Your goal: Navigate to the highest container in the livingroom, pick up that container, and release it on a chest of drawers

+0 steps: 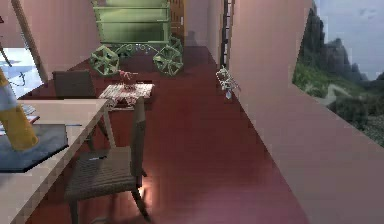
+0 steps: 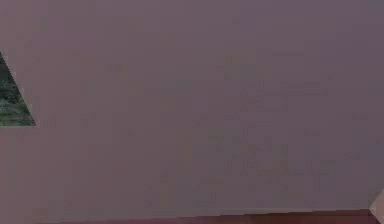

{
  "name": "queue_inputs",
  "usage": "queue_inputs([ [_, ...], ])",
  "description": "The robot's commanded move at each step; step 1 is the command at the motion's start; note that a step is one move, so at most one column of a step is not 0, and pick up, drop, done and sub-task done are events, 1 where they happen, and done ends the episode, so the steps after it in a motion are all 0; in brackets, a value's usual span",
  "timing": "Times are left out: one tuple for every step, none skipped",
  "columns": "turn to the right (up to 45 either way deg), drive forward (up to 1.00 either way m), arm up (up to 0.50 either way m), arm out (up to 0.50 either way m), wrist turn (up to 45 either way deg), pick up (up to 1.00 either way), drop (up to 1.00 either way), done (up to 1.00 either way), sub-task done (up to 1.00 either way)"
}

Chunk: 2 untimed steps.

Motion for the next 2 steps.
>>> queue_inputs([
  [0.0, 0.5, 0.0, 0.0, 0.0, 0.0, 0.0, 0.0, 0.0],
  [-6.0, 0.0, 0.0, 0.0, 0.0, 0.0, 0.0, 0.0, 0.0],
])
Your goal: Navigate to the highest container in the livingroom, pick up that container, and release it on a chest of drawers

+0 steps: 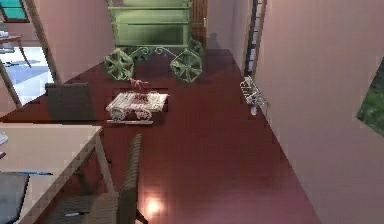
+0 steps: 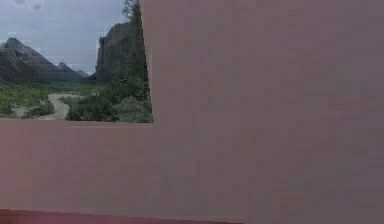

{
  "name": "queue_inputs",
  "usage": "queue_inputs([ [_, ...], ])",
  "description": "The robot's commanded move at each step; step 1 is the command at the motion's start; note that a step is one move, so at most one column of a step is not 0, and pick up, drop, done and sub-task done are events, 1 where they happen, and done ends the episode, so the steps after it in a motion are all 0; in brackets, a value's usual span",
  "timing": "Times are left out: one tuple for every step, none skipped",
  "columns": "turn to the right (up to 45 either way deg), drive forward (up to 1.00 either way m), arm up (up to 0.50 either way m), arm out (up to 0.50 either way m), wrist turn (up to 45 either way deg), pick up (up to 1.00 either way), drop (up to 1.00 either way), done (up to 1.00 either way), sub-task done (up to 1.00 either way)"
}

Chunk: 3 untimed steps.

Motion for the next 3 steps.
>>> queue_inputs([
  [0.0, 0.05, 0.0, 0.0, 0.0, 0.0, 0.0, 0.0, 0.0],
  [-33.0, 0.0, 0.0, 0.0, 0.0, 0.0, 0.0, 0.0, 0.0],
  [0.0, 0.25, 0.0, 0.0, 0.0, 0.0, 0.0, 0.0, 0.0],
])
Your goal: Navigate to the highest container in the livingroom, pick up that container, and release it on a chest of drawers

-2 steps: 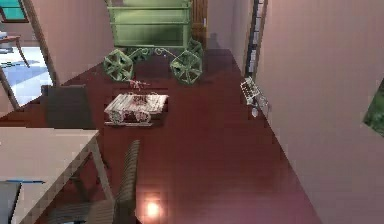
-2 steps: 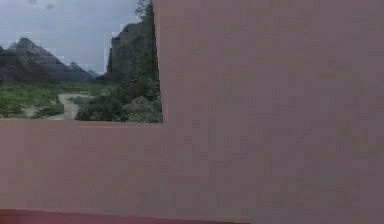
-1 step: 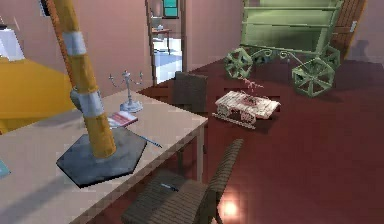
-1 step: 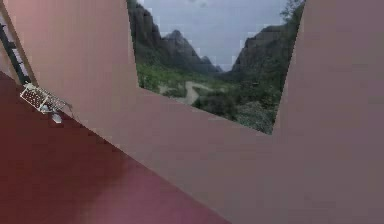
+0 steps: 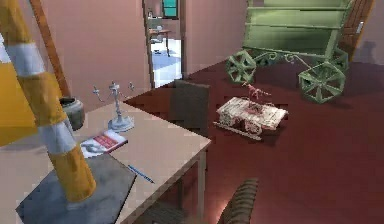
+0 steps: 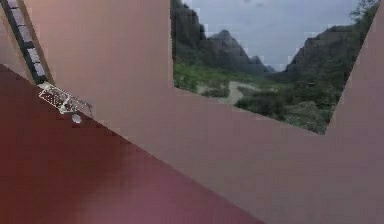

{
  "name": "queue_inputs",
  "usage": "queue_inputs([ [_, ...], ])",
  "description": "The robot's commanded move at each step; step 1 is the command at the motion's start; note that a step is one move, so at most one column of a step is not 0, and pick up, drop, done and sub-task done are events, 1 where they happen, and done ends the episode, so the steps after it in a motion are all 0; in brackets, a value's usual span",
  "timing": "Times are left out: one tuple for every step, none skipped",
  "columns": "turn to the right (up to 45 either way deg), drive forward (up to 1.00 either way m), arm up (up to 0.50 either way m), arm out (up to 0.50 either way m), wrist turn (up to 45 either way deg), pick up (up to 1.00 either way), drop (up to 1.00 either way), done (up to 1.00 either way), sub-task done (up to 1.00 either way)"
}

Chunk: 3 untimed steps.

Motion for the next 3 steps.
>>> queue_inputs([
  [-45.0, 0.0, 0.0, 0.0, 0.0, 0.0, 0.0, 0.0, 0.0],
  [-45.0, 0.0, 0.0, 0.0, 0.0, 0.0, 0.0, 0.0, 0.0],
  [-45.0, 0.0, 0.0, 0.0, 0.0, 0.0, 0.0, 0.0, 0.0],
])
